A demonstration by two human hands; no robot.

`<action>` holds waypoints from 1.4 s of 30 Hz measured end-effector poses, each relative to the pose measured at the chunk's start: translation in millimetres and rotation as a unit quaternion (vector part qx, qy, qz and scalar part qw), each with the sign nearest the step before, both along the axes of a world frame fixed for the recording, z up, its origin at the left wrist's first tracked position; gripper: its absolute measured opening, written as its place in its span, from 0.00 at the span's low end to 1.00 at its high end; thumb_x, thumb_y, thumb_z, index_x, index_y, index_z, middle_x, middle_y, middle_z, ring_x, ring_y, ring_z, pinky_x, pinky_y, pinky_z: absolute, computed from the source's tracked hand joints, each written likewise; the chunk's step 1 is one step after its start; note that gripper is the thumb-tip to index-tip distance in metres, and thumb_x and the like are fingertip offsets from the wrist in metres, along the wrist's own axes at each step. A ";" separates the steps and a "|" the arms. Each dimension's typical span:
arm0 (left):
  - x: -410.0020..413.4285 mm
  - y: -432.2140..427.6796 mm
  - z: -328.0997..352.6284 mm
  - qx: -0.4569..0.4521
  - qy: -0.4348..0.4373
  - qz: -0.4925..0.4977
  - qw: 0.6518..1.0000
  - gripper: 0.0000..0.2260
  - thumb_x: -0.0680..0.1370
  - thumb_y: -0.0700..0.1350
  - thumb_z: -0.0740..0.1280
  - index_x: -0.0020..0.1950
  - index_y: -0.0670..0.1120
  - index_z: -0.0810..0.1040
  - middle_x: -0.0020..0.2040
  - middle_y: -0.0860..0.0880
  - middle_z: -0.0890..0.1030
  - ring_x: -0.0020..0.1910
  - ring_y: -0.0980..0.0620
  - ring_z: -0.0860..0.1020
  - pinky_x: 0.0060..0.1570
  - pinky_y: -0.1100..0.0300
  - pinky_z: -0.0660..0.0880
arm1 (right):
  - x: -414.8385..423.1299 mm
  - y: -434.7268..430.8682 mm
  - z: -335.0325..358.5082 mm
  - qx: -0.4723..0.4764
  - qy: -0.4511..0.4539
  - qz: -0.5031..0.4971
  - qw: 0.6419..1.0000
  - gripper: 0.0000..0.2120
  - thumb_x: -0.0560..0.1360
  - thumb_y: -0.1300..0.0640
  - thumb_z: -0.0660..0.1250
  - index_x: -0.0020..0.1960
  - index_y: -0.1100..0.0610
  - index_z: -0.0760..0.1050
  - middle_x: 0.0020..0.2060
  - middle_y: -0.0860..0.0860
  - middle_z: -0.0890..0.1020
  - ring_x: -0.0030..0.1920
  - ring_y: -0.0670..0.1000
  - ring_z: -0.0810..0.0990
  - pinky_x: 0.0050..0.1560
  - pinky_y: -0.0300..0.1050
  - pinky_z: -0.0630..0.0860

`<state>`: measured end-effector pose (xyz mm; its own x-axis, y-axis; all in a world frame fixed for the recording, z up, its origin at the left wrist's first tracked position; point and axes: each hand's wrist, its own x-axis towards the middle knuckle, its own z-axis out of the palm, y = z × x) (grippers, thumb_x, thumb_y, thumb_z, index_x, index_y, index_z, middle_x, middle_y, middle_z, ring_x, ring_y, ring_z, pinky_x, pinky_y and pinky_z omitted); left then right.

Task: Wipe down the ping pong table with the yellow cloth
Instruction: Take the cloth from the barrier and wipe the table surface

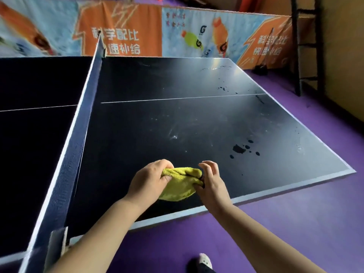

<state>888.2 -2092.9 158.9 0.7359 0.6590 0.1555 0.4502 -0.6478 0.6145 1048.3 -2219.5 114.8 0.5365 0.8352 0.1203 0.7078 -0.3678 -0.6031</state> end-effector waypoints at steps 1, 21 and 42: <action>1.7 2.2 1.8 0.006 0.007 0.017 1.000 0.08 0.75 0.44 0.68 0.53 0.53 0.76 0.48 0.58 0.78 0.46 0.57 0.75 0.44 0.65 0.71 | 7.3 6.7 0.3 0.006 -0.002 0.015 1.000 0.22 0.71 0.62 0.70 0.63 0.58 0.70 0.64 0.47 0.65 0.44 0.52 0.76 0.44 0.49 0.77; -0.3 -31.2 -3.7 0.103 0.112 0.224 0.963 0.18 0.71 0.49 0.54 0.54 0.58 0.79 0.49 0.58 0.75 0.40 0.55 0.74 0.31 0.74 0.60 | 66.7 121.4 25.4 0.020 -0.129 0.445 0.886 0.14 0.70 0.55 0.66 0.54 0.53 0.82 0.49 0.49 0.83 0.47 0.53 0.82 0.45 0.41 0.75; -77.3 -40.4 -49.9 -0.044 -0.123 0.372 0.919 0.06 0.75 0.45 0.64 0.49 0.48 0.80 0.44 0.55 0.77 0.42 0.61 0.76 0.40 0.76 0.70 | -44.4 186.7 33.8 -0.114 -0.003 0.382 0.917 0.06 0.68 0.58 0.70 0.40 0.49 0.75 0.31 0.45 0.77 0.36 0.50 0.77 0.31 0.41 0.70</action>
